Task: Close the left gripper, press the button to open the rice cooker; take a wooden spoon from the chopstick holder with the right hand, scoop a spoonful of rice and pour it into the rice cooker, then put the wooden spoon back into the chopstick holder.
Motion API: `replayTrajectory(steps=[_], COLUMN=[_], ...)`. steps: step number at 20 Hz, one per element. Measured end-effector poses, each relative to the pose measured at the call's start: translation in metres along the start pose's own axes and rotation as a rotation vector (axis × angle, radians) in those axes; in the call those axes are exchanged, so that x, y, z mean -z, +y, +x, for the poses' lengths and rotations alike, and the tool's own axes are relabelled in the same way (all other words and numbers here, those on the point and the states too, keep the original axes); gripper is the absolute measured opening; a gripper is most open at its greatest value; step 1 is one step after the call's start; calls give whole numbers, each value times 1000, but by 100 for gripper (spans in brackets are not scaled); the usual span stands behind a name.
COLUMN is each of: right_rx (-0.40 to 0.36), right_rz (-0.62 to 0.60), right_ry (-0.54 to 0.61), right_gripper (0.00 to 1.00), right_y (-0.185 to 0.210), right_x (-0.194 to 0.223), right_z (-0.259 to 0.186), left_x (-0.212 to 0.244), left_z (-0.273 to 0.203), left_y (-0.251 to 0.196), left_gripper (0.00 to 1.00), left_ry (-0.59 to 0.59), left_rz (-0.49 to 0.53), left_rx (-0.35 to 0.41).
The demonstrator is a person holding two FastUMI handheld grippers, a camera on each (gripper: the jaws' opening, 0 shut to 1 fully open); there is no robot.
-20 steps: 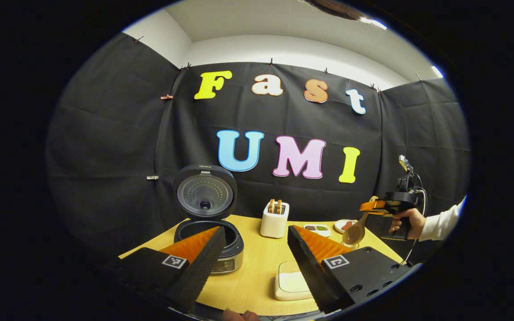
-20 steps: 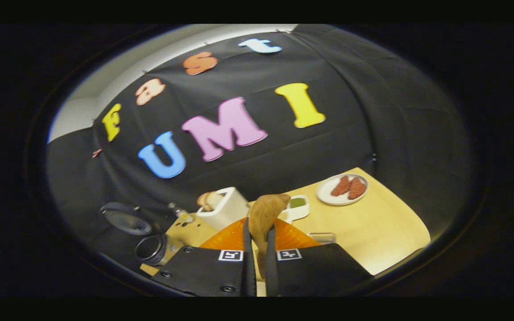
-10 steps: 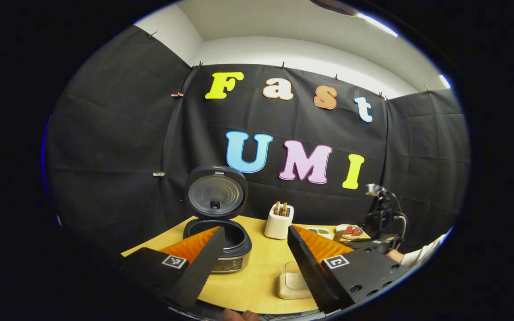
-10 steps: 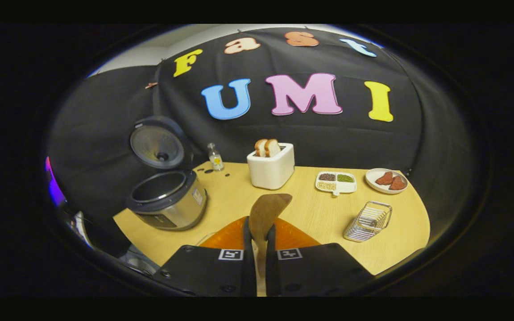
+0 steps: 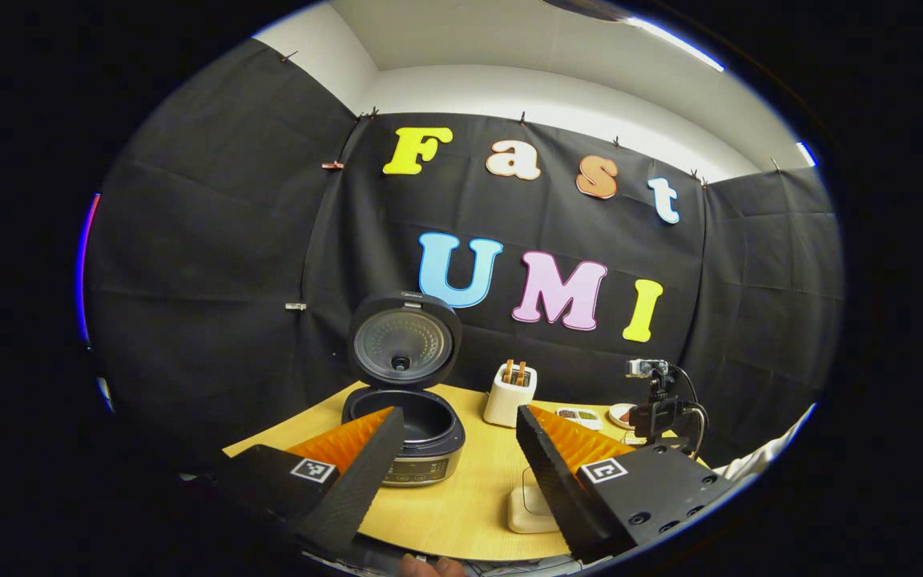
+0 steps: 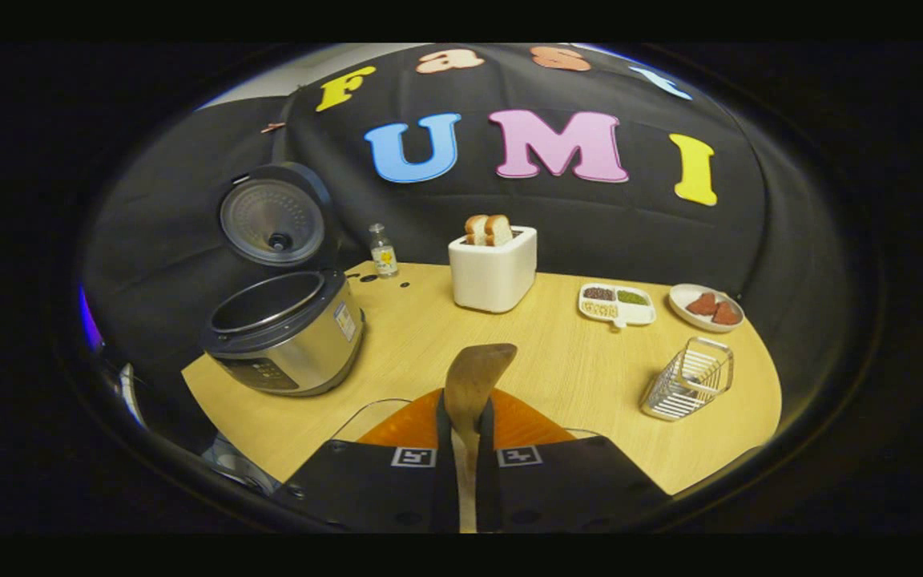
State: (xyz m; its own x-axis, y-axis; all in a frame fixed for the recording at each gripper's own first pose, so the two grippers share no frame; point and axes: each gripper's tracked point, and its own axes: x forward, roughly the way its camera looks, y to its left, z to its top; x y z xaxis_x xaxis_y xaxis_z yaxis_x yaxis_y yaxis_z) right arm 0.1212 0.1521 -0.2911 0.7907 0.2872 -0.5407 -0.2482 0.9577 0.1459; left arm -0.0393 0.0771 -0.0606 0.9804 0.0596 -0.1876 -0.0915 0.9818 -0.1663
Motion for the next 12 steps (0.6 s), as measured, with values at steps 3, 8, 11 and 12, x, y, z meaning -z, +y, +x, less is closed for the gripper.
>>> replayTrajectory(steps=[3,8,11,12], right_rx=[1,-27,-60,-66], right_rz=[163,448,666,738], right_ry=[19,43,50,37], right_gripper=[13,13,13,13], right_y=[-5,-14,-26,-32], right_x=[2,-1,-3,-7], right_z=[5,4,-4,-7], left_x=[5,4,0,0], left_z=[2,4,4,3], left_y=[1,-2,-6,-6], left_gripper=[95,95,95,95], left_ry=[9,18,14,15], left_rz=[-7,-3,13,21], left_rx=[-2,3,10,10])
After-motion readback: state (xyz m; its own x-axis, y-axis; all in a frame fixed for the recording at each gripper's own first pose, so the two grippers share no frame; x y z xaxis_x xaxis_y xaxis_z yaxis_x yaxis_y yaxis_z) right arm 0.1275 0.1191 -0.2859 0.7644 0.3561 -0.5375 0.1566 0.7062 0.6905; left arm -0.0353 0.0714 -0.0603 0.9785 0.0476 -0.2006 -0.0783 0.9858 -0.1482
